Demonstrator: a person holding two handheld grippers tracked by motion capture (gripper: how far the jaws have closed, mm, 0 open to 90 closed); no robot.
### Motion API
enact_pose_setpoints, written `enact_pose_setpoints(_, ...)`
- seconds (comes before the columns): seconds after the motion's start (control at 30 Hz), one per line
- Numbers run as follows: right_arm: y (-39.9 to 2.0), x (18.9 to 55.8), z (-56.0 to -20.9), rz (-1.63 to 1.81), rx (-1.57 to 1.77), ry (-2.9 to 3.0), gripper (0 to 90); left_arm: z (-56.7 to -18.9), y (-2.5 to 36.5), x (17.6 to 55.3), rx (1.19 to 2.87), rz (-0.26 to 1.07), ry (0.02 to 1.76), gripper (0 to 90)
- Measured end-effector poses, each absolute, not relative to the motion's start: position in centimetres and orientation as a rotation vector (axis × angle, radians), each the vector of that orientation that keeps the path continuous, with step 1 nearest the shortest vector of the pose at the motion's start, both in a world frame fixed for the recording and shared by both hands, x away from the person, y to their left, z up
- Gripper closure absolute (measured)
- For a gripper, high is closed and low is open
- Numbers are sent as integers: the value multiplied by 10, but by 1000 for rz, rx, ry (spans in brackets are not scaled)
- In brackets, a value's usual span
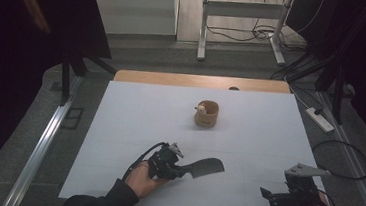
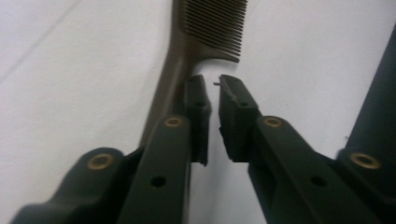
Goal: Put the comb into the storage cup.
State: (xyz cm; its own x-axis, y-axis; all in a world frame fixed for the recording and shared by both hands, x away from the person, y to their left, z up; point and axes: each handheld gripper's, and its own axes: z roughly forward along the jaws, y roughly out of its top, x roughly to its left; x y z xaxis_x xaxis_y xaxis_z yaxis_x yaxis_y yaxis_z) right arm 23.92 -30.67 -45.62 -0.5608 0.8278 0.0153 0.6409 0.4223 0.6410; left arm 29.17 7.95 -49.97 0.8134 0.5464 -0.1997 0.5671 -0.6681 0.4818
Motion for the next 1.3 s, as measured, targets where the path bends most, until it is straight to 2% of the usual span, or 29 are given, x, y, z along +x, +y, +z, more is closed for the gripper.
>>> enact_pose_setpoints(0.3, -307, 239, -456, 873, 1271, 2378, 33, -496, 92, 296, 2422, -23, 868, 491)
enact_pose_setpoints(0.77, -307, 239, -456, 873, 1271, 2377, 33, -496, 101, 302, 2408, -23, 873, 95)
enact_pose_setpoints(0.93, -307, 239, -456, 873, 1271, 2377, 33, -496, 103, 302, 2420, -22, 861, 1)
enact_pose_setpoints(1.3, -307, 239, -456, 871, 1271, 2381, 33, -506, 101, 302, 2476, 20, 828, 0)
